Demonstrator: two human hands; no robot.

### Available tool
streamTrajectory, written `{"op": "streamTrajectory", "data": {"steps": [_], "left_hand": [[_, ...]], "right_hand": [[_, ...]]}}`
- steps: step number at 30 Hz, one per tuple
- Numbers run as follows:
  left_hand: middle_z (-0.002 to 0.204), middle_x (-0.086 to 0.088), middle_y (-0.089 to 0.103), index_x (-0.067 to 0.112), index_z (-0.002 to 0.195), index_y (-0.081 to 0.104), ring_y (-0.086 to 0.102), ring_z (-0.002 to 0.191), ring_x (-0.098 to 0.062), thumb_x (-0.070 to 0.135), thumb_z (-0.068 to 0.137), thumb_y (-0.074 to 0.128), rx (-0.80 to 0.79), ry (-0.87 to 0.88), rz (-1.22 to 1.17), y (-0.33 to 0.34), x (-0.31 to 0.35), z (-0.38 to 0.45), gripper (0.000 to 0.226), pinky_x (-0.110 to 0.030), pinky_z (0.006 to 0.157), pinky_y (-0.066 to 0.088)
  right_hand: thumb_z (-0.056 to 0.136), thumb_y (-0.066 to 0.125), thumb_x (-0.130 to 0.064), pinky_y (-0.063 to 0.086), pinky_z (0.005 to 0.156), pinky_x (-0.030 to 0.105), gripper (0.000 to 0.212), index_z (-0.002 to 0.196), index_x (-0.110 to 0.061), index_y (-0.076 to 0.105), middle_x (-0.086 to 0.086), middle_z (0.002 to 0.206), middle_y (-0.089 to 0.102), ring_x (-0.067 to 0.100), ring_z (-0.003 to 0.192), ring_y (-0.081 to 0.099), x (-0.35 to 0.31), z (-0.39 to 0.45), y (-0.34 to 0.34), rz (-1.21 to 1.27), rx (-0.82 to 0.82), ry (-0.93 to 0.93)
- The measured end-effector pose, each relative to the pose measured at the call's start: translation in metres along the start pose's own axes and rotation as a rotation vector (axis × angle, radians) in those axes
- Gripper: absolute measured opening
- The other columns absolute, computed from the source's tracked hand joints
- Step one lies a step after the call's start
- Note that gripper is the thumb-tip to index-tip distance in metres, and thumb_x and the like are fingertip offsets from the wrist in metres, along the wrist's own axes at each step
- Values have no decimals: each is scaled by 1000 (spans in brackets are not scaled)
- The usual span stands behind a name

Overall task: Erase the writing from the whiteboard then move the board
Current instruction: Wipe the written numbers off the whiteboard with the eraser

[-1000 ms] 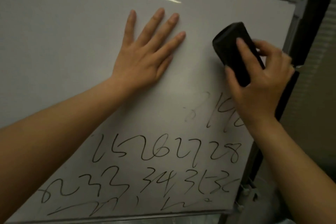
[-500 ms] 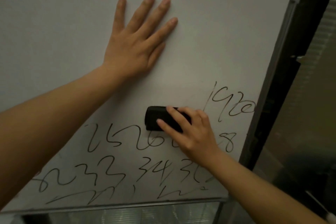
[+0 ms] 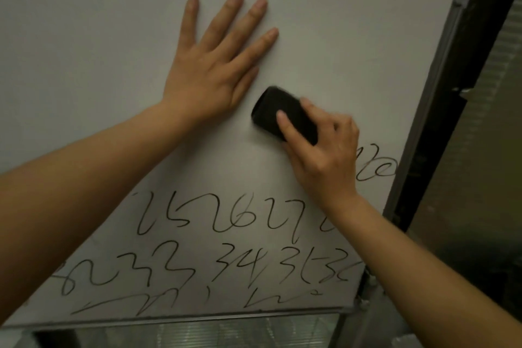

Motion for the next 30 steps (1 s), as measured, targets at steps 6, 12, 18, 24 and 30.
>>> {"op": "streamTrajectory", "data": {"steps": [6, 12, 18, 24, 30], "left_hand": [[155, -15, 32, 16, 151, 34, 30, 142, -39, 31, 106, 36, 10, 17, 23, 1, 2, 1, 48, -70, 106, 20], [155, -14, 32, 16, 150, 37, 29, 142, -37, 29, 106, 37, 14, -2, -27, -2, 2, 0, 46, -69, 107, 18], [156, -14, 30, 16, 152, 33, 27, 143, -38, 30, 107, 36, 6, 6, -13, -2, 2, -1, 47, -69, 107, 18], [157, -14, 27, 16, 153, 31, 25, 144, -38, 31, 107, 34, -3, 0, -15, 0, 1, -1, 48, -69, 107, 16], [158, -14, 25, 17, 154, 27, 24, 144, -38, 30, 107, 35, -21, 1, -15, 3, -1, -2, 49, -71, 107, 17]], "right_hand": [[86, 68, -11, 34, 93, 42, 43, 128, -19, 58, 16, 129, 48, 28, 104, 48, -60, -62, 8, 64, -150, -159], [86, 70, -12, 33, 87, 42, 48, 130, -22, 53, 14, 130, 47, 28, 102, 47, -14, -25, -4, -24, -80, -170], [95, 60, -29, 30, 89, 39, 36, 130, -23, 55, 18, 125, 59, 35, 99, 56, 88, 31, -25, -232, -19, 53], [95, 60, -29, 32, 88, 41, 40, 133, -22, 50, 19, 127, 55, 33, 99, 53, 80, -3, -24, -212, -28, 62], [84, 74, -16, 34, 83, 40, 54, 131, -20, 49, 17, 129, 47, 29, 101, 50, 26, -70, -22, -123, -110, -48]]}}
Point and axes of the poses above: each hand's wrist, its own z-axis towards the middle knuckle, its own y-axis out of the palm, x = y × z, the point moved 4 cm from there along z, towards the middle knuckle
